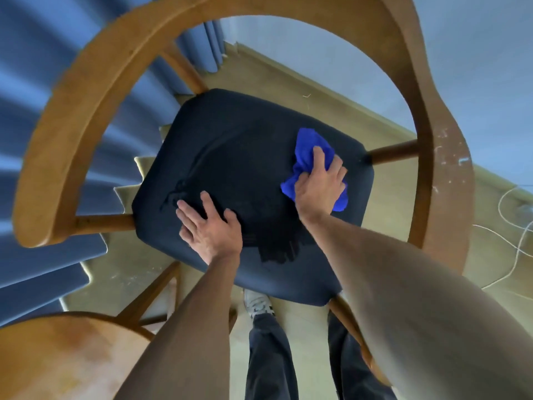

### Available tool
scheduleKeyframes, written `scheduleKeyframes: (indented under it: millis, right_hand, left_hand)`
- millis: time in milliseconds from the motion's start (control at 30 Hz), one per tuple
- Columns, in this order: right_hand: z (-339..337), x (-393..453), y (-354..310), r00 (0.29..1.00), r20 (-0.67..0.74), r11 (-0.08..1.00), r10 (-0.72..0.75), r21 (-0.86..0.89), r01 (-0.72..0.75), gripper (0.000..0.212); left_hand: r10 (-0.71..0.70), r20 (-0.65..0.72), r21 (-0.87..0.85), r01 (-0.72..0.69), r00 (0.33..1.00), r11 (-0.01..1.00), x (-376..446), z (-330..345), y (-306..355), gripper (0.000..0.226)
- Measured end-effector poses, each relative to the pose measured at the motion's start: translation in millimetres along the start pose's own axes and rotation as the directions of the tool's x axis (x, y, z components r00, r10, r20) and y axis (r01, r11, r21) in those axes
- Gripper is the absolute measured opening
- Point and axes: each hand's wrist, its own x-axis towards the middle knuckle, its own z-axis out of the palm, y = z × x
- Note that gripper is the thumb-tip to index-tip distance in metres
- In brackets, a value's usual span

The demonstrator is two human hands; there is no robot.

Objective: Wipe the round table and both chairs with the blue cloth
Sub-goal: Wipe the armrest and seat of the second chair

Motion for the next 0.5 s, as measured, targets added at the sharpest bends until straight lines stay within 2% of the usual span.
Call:
scheduleKeyframes:
  millis: [67,133,200,233,333,500]
  right_hand:
    - [-7.4,33.9,3.4,0.993,-0.054,0.994,0.109,0.027,-0.108,0.055]
    - [-13.7,60.4,13.8,0.961,-0.088,0.964,0.262,0.074,-0.256,0.053]
    - [-16.1,70.7,19.5,0.916,-0.108,0.921,0.386,0.106,-0.375,0.051]
    - [-15.1,71.3,19.0,0.903,-0.116,0.908,0.414,0.118,-0.401,0.050]
    - [-9.4,71.3,7.6,0.890,-0.124,0.897,0.439,0.122,-0.426,0.055]
    - [-7.6,79.7,-26.4,0.921,-0.106,0.927,0.375,0.031,-0.374,0.060]
  left_hand:
    - [-0.207,-0.017,-0.082,0.205,0.978,0.975,9.0,-2.2,-7.2,0.062]
    - [-0.423,-0.014,-0.155,0.416,0.906,0.896,15.9,-3.3,-22.1,0.064]
    - [-0.545,0.002,-0.226,0.532,0.838,0.816,19.9,-3.4,-38.7,0.067]
    - [-0.561,0.017,-0.256,0.546,0.828,0.798,19.5,-2.7,-45.0,0.069]
    - [-0.516,0.029,-0.292,0.501,0.856,0.815,15.3,-1.6,-52.6,0.071]
    - [-0.489,0.006,-0.325,0.464,0.872,0.824,19.8,2.3,-60.3,0.078]
